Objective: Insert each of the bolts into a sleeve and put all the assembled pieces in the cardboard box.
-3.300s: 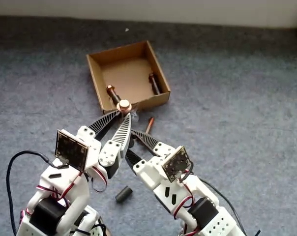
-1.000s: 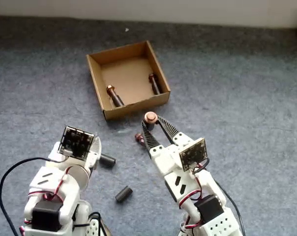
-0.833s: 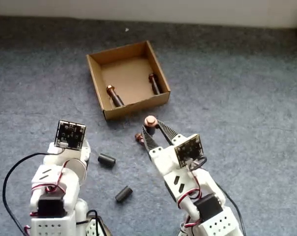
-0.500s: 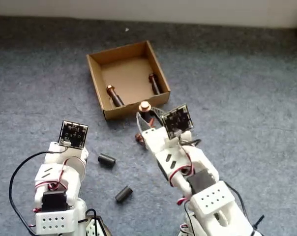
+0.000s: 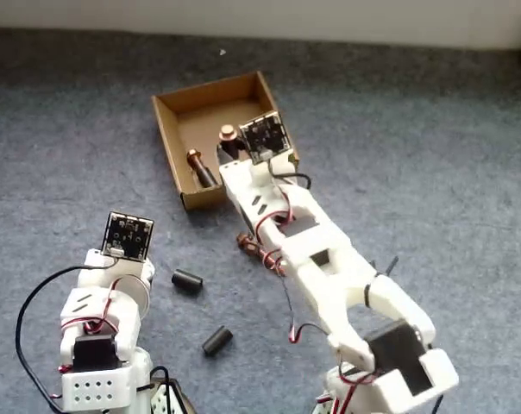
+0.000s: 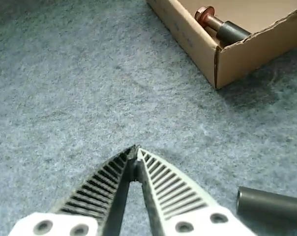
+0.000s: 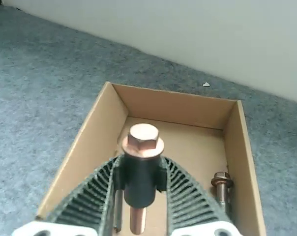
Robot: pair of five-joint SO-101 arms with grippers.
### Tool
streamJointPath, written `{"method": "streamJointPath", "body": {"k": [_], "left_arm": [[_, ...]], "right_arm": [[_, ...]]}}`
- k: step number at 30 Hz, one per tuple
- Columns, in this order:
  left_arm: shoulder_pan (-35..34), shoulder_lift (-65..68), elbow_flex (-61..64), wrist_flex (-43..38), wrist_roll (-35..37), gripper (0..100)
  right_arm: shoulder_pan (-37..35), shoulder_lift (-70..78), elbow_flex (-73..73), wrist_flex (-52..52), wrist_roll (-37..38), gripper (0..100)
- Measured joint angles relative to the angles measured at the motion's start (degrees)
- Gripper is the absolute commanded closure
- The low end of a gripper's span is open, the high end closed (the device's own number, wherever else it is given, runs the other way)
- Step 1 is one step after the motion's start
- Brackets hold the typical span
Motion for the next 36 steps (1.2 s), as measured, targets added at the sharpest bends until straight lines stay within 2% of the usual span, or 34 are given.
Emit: {"method": "streamJointPath", "body": {"k": [7,10,13,17,22,30,36], "left_arm": [[0.00,0.00,0.00,0.00,-4.13,99],[0.00,0.00,0.09,0.00,-4.75,99],[0.00,0.00,0.09,0.00,-4.75,99],[0.00,0.00,0.09,0.00,-4.75,99],[0.00,0.00,0.09,0.00,-4.75,99],[0.00,0.00,0.09,0.00,-4.75,99],[-0.79,0.00,0.09,0.00,-4.75,99]], "right_arm": [[3.43,15.82,-9.49,-1.32,0.00,98.1],[3.60,18.02,-9.85,-1.14,0.00,89.7],[3.43,18.29,-10.55,2.20,0.00,83.0],[3.52,18.11,-12.75,8.44,-0.09,83.0],[3.52,10.73,-13.10,19.87,-0.09,83.0],[3.43,-9.93,-12.92,45.98,-0.09,83.0],[0.44,-22.07,-5.54,59.69,-0.09,83.0]]}}
